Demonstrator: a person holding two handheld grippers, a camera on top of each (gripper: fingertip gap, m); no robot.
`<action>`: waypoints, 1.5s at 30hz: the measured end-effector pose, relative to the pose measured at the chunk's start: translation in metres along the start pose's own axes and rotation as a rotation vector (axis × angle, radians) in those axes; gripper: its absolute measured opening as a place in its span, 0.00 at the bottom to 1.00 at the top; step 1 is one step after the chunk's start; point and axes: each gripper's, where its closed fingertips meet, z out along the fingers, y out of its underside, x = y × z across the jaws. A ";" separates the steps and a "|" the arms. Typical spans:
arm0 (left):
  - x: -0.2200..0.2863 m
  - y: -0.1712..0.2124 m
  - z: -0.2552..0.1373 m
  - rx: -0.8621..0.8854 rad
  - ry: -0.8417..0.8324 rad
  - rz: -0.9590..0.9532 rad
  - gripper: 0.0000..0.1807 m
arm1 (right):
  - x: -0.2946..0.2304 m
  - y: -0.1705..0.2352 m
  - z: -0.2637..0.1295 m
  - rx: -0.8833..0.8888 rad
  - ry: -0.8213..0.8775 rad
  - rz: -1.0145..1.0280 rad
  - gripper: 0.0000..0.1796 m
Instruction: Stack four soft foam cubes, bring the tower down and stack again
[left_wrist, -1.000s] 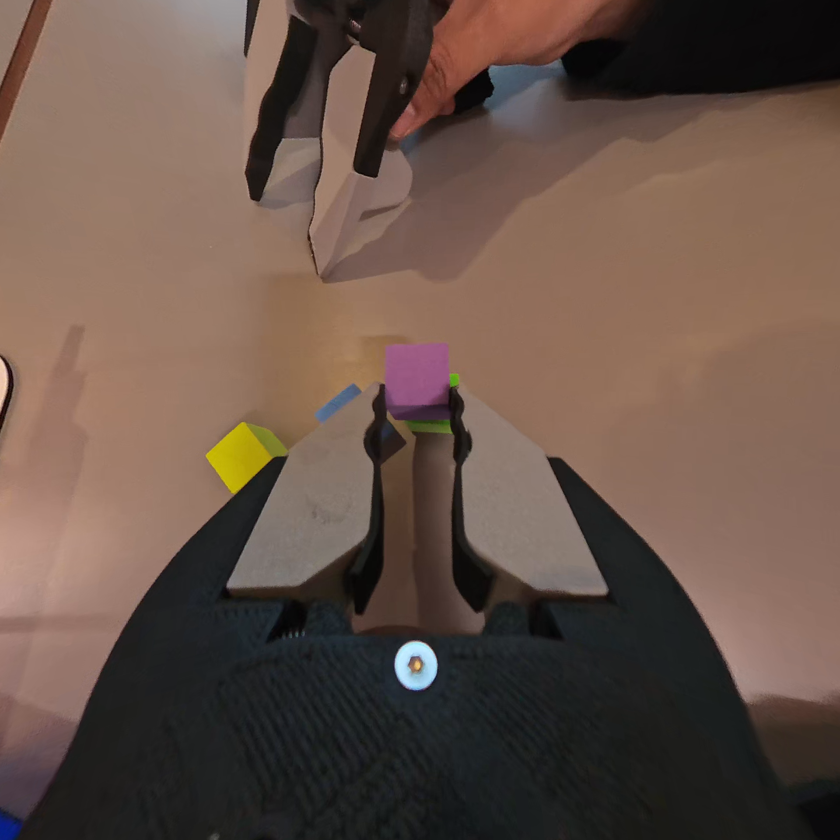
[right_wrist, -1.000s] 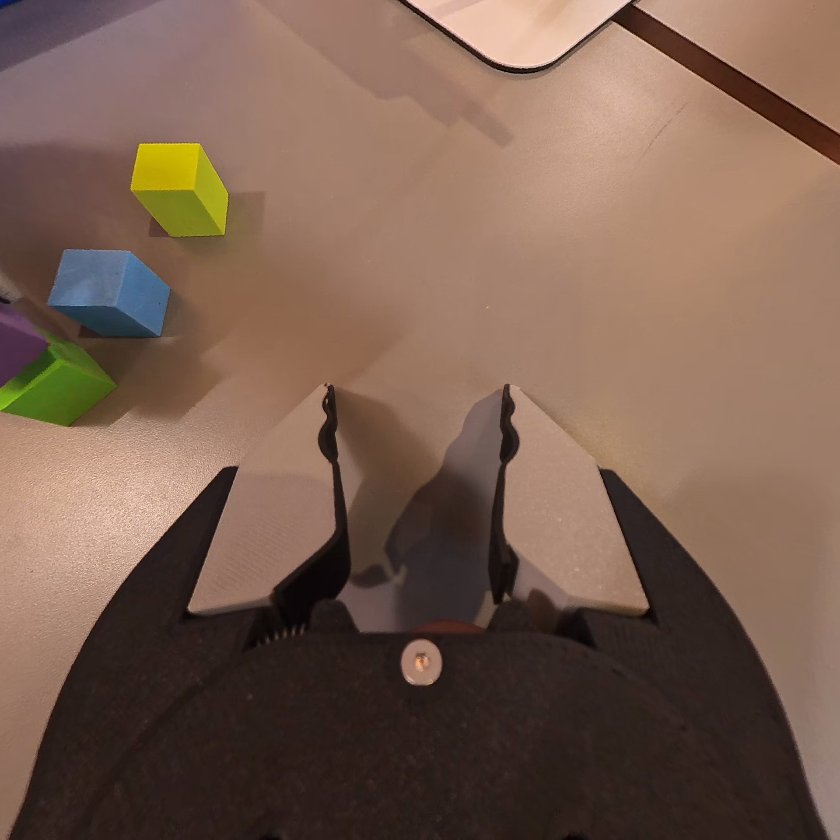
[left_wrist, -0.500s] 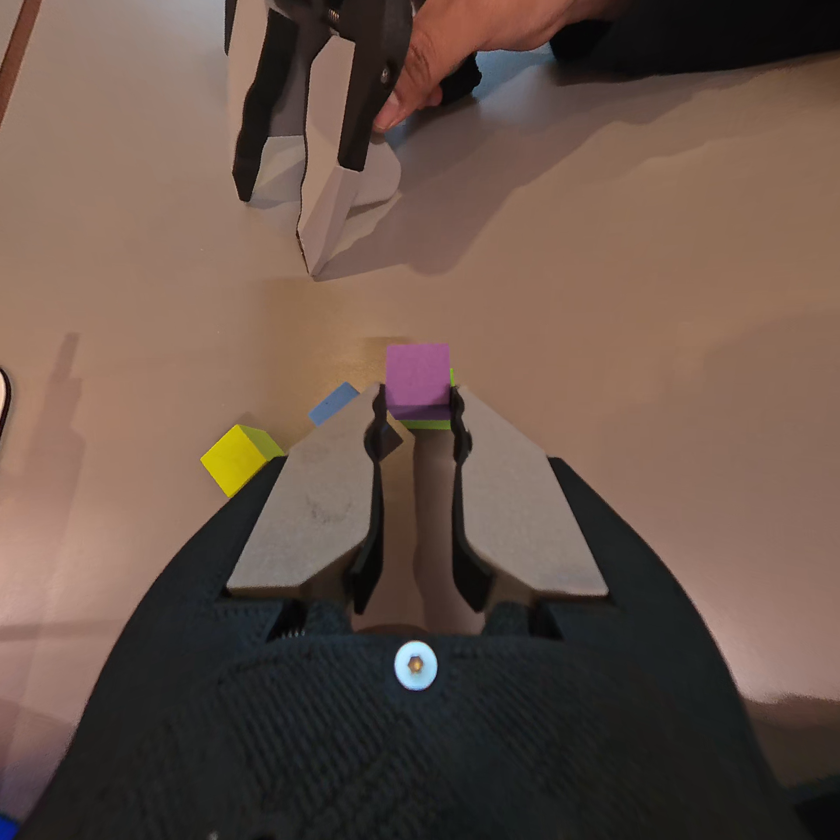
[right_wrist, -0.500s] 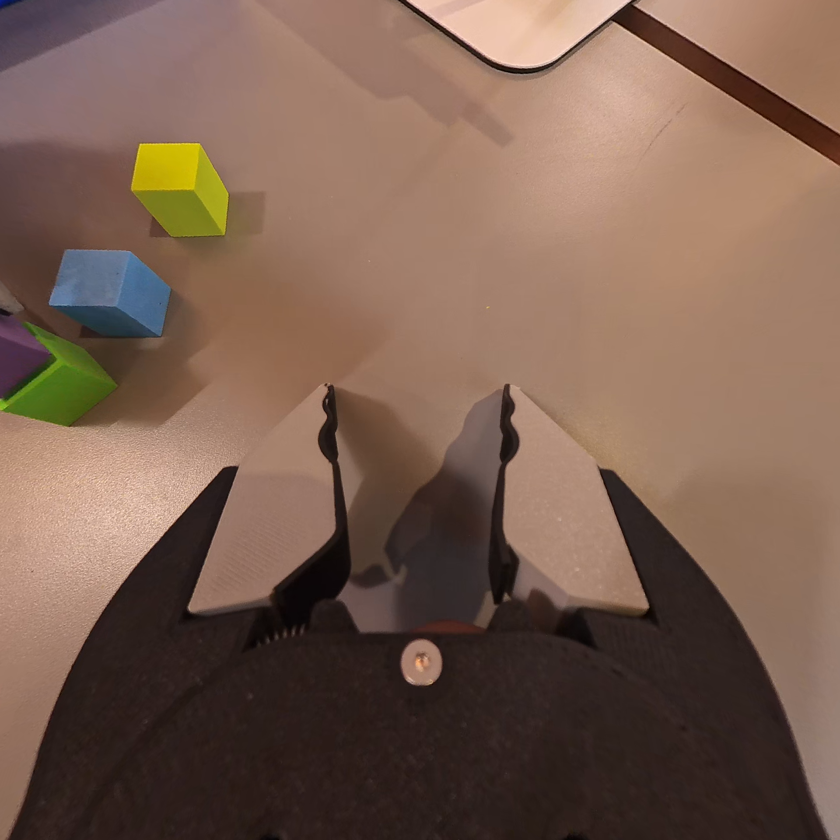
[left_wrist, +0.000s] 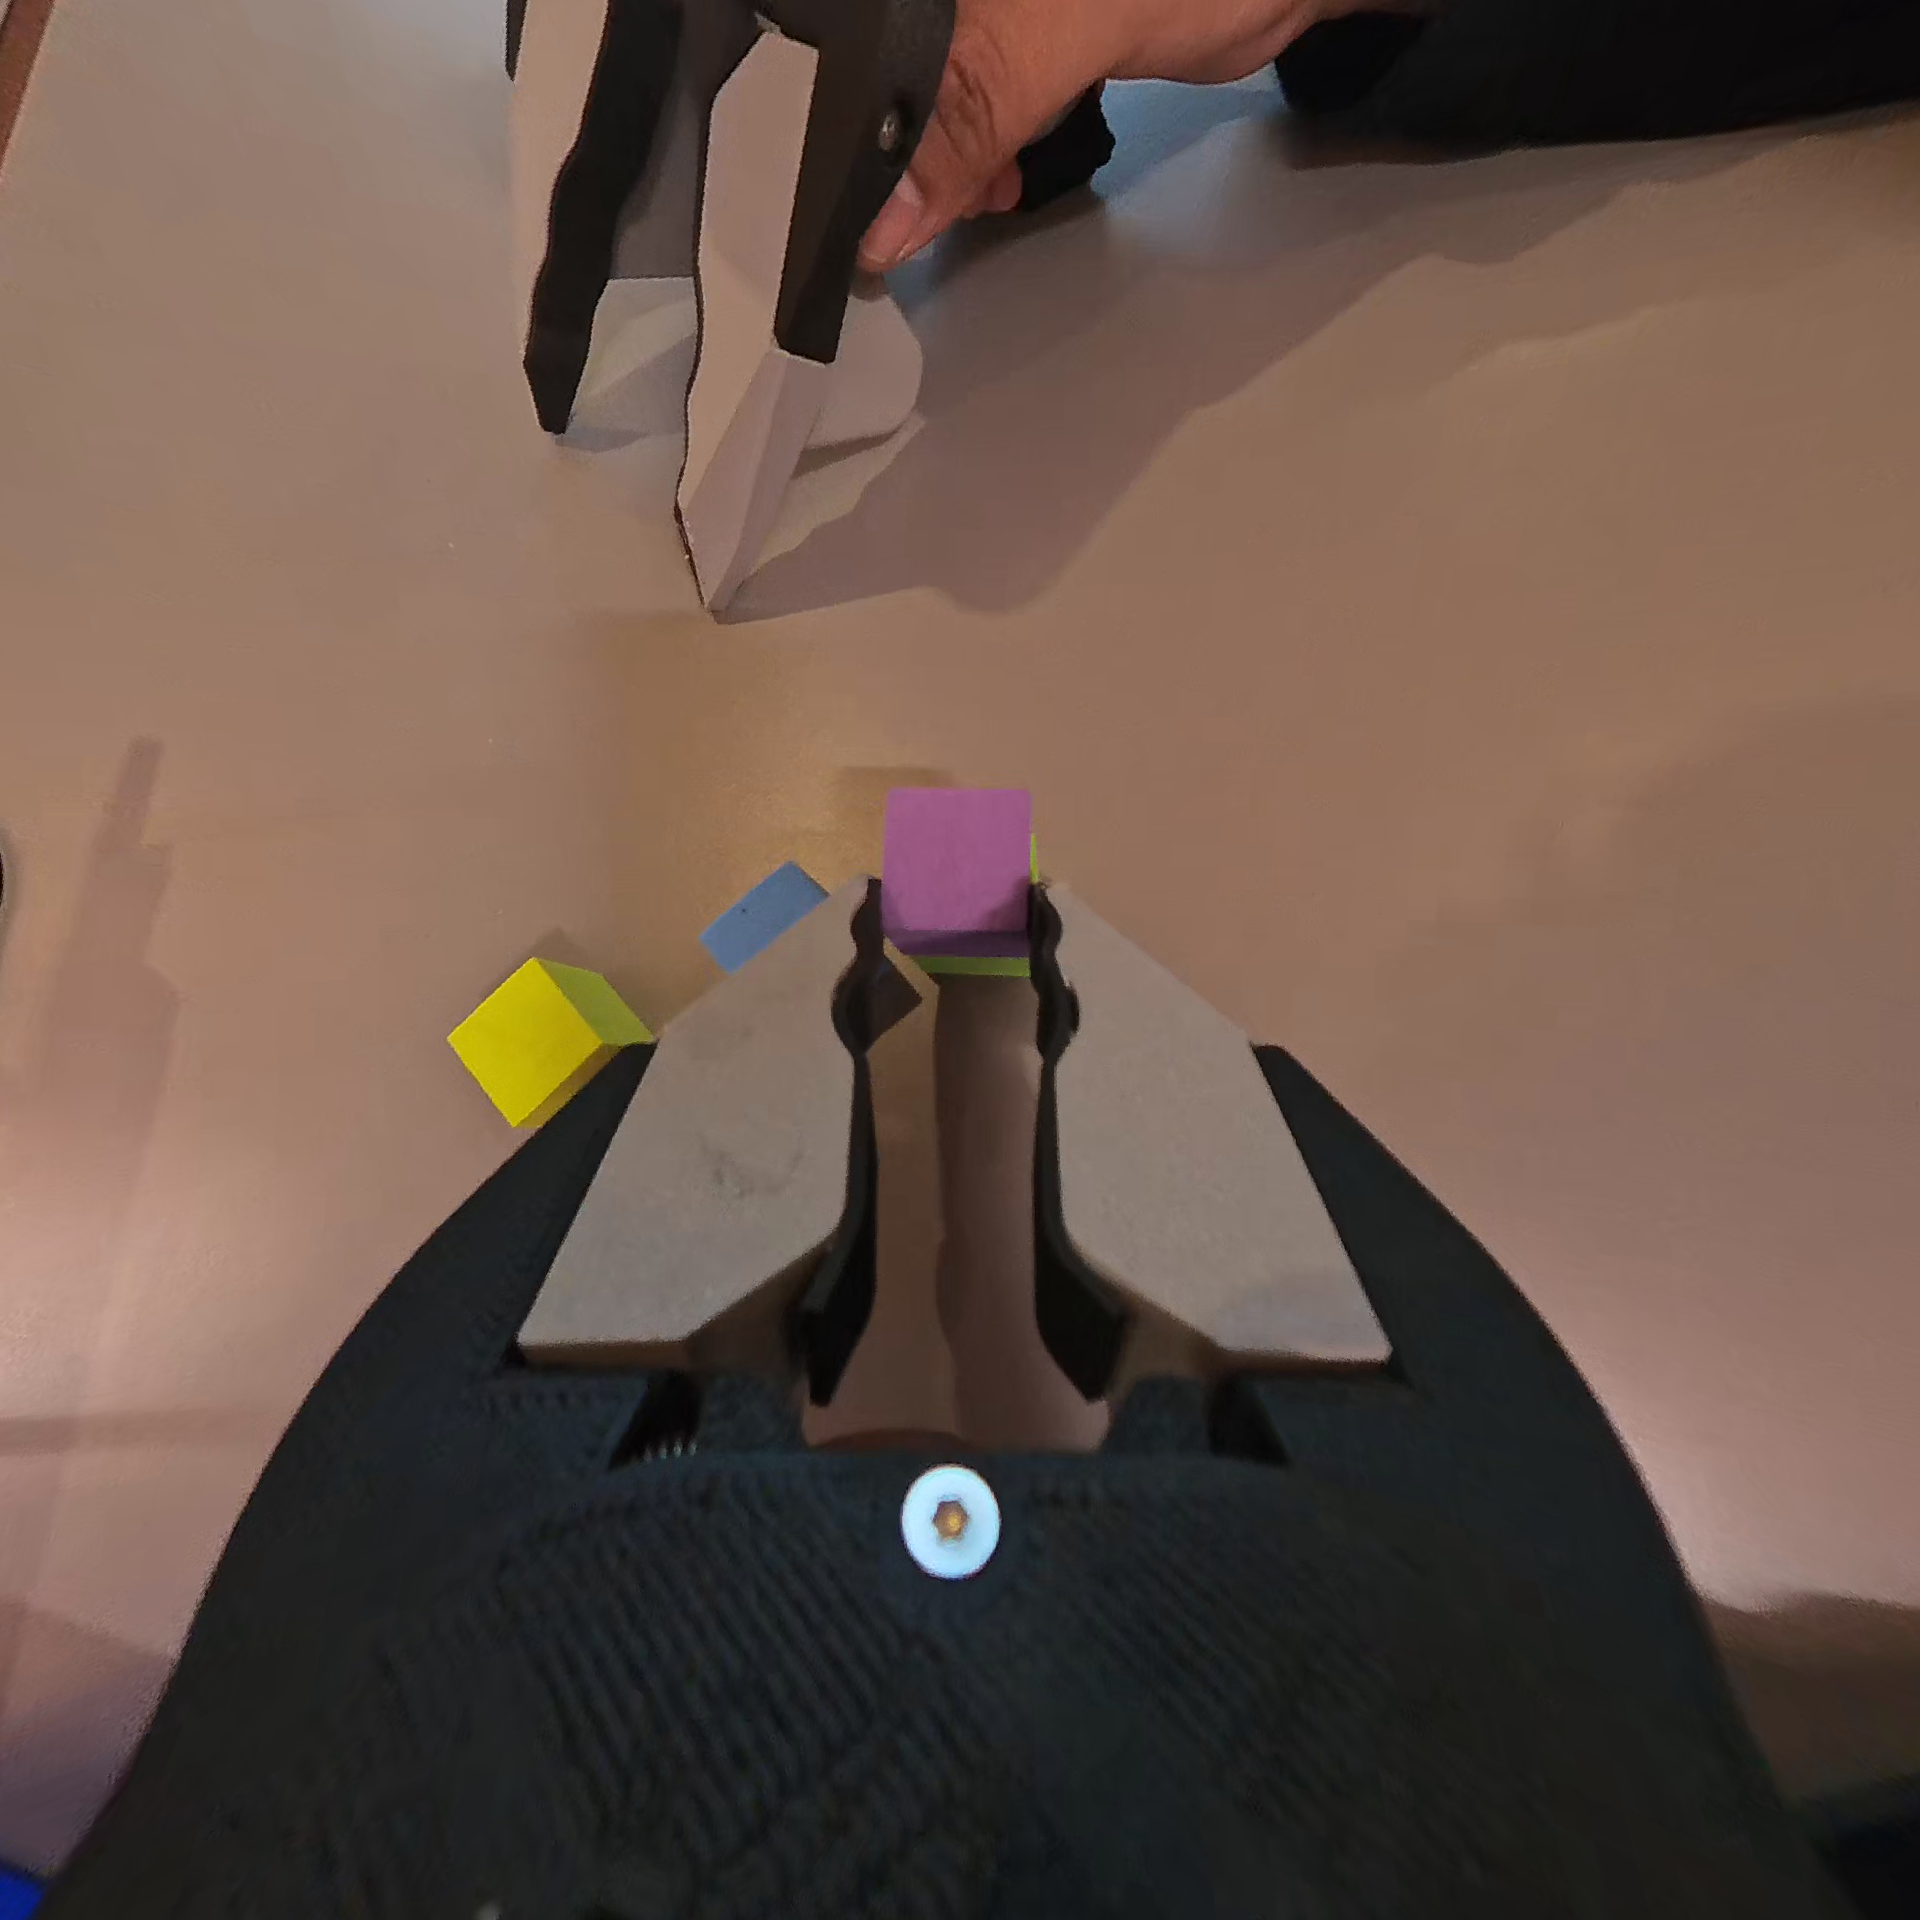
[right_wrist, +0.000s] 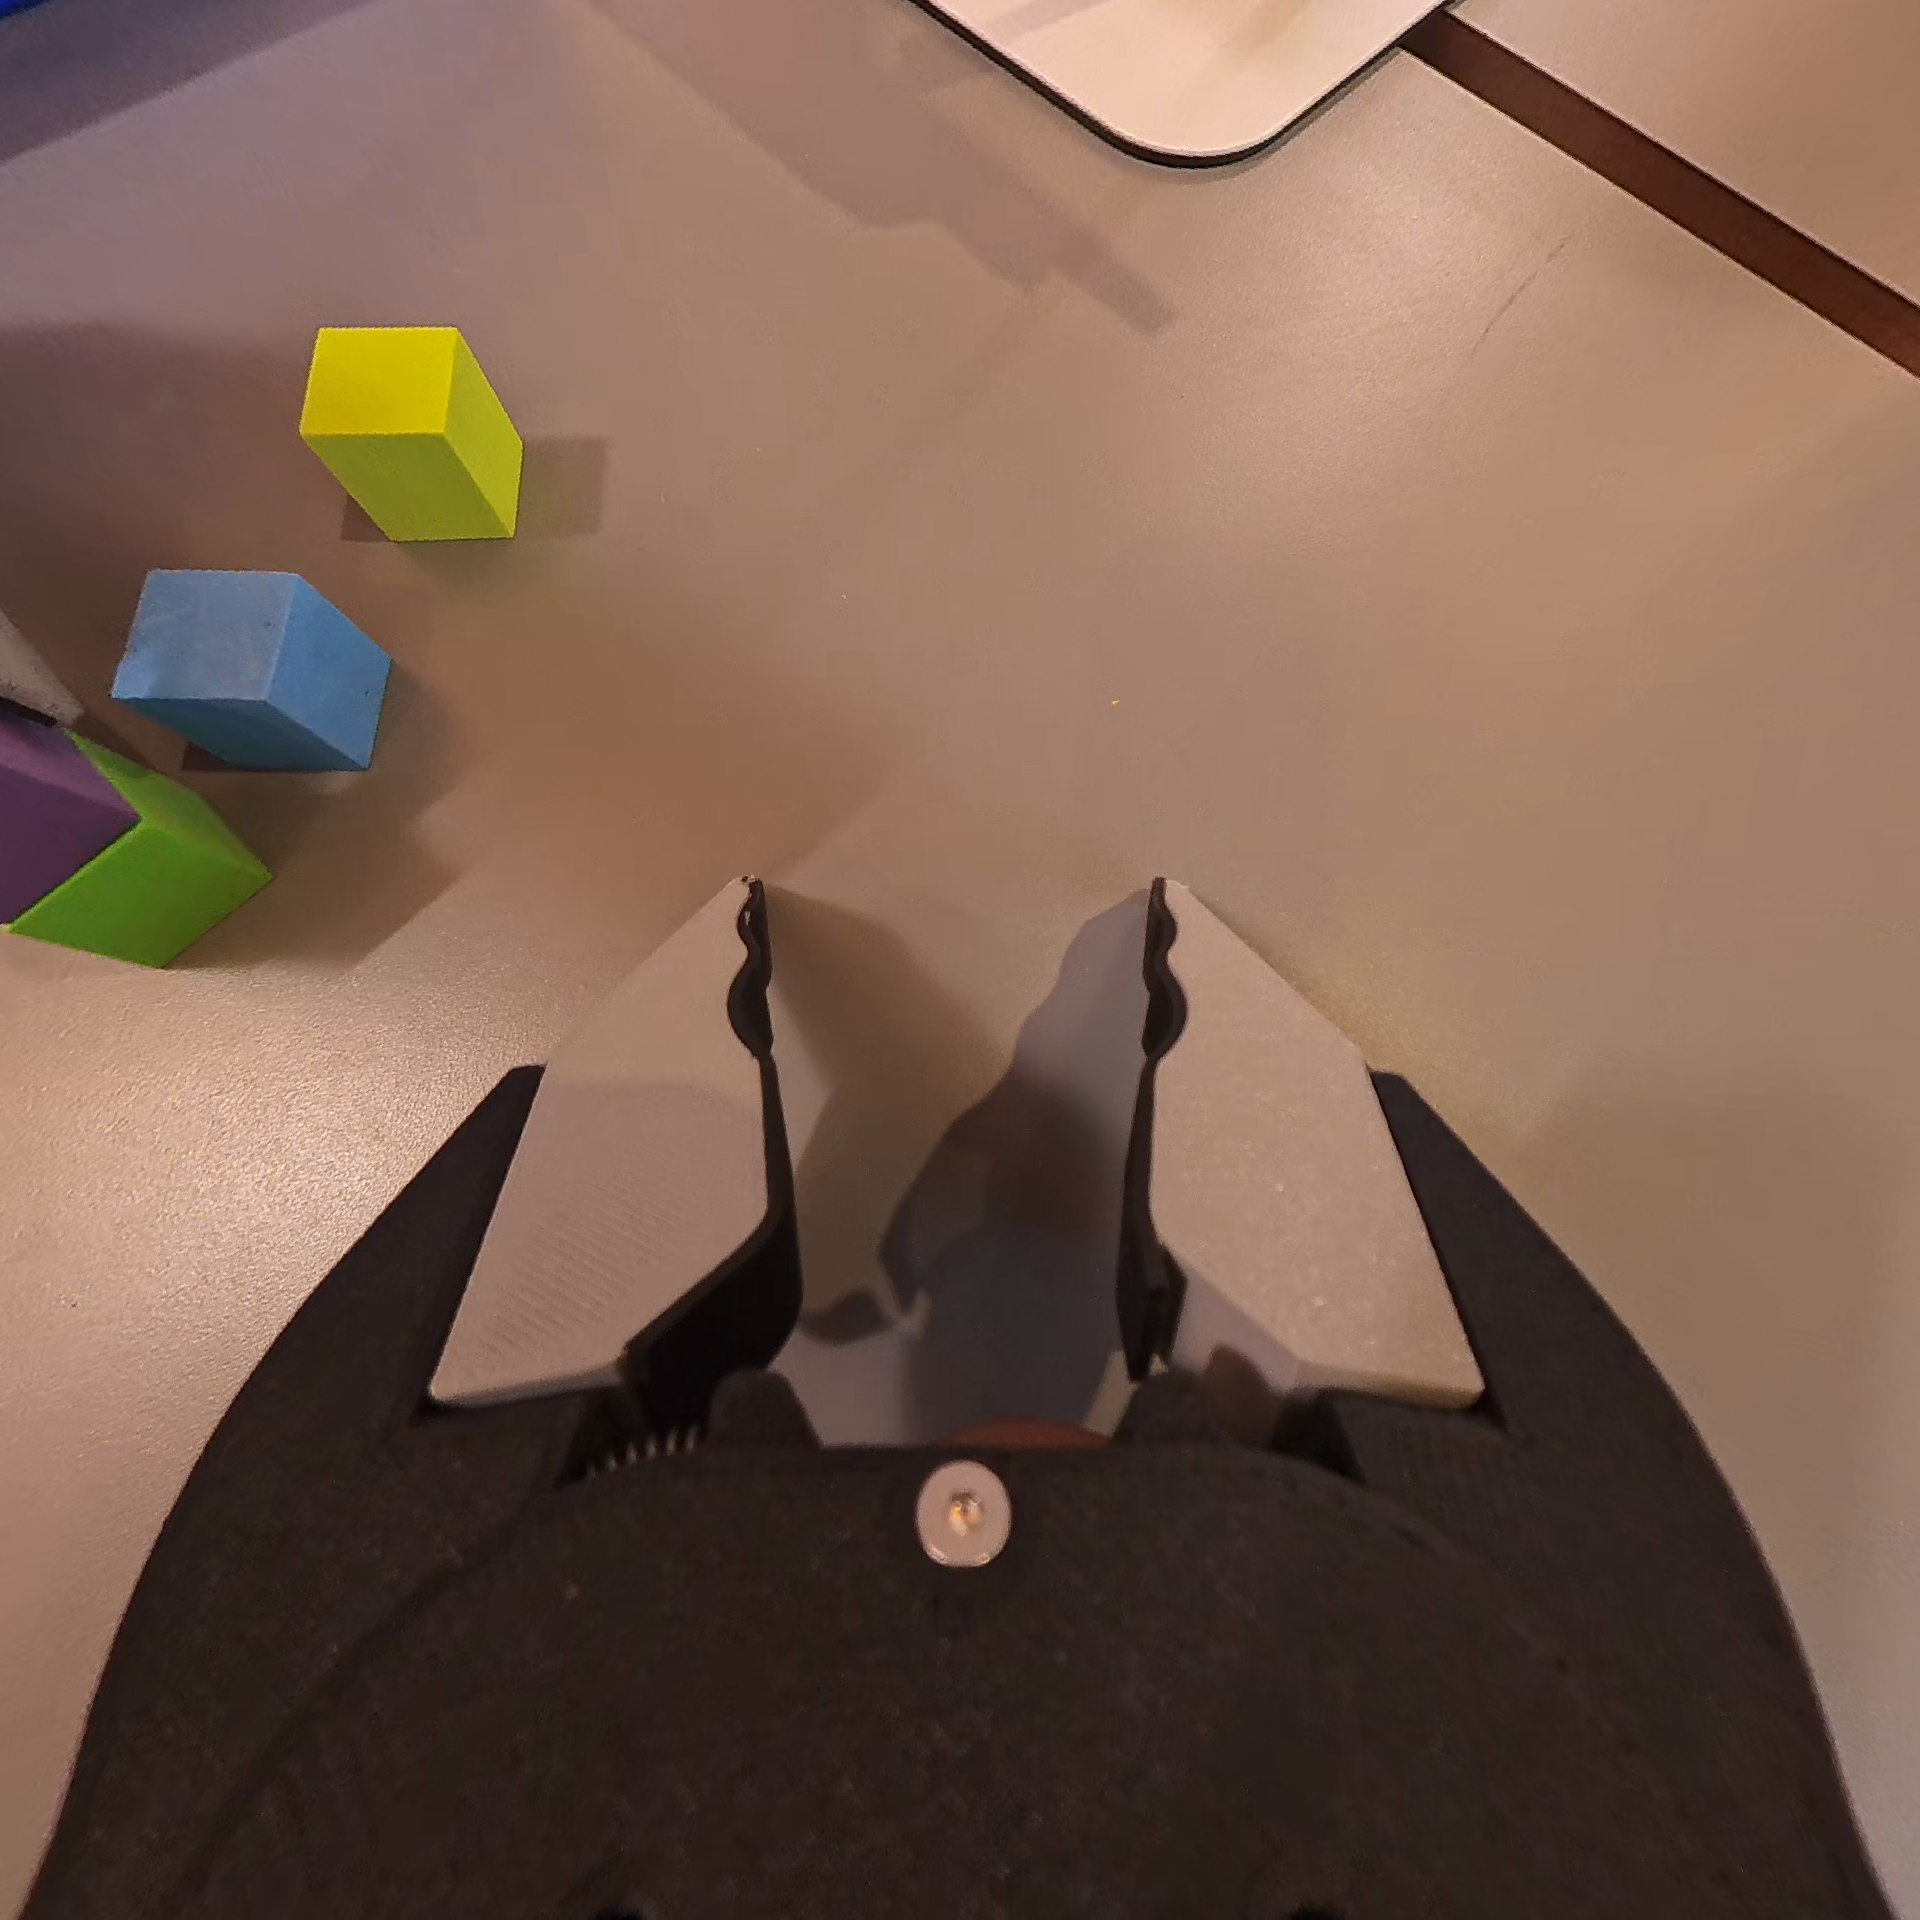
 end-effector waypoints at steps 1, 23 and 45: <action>0.000 0.000 0.000 -0.001 -0.001 -0.001 0.14 | 0.000 0.000 0.000 0.000 0.000 0.000 0.39; -0.084 -0.011 -0.047 0.199 -0.362 -0.287 0.33 | 0.000 0.000 0.000 0.000 0.000 0.000 0.39; -0.100 0.050 0.003 -0.153 -0.449 -0.389 0.16 | -0.001 0.000 0.000 0.000 -0.003 -0.003 0.39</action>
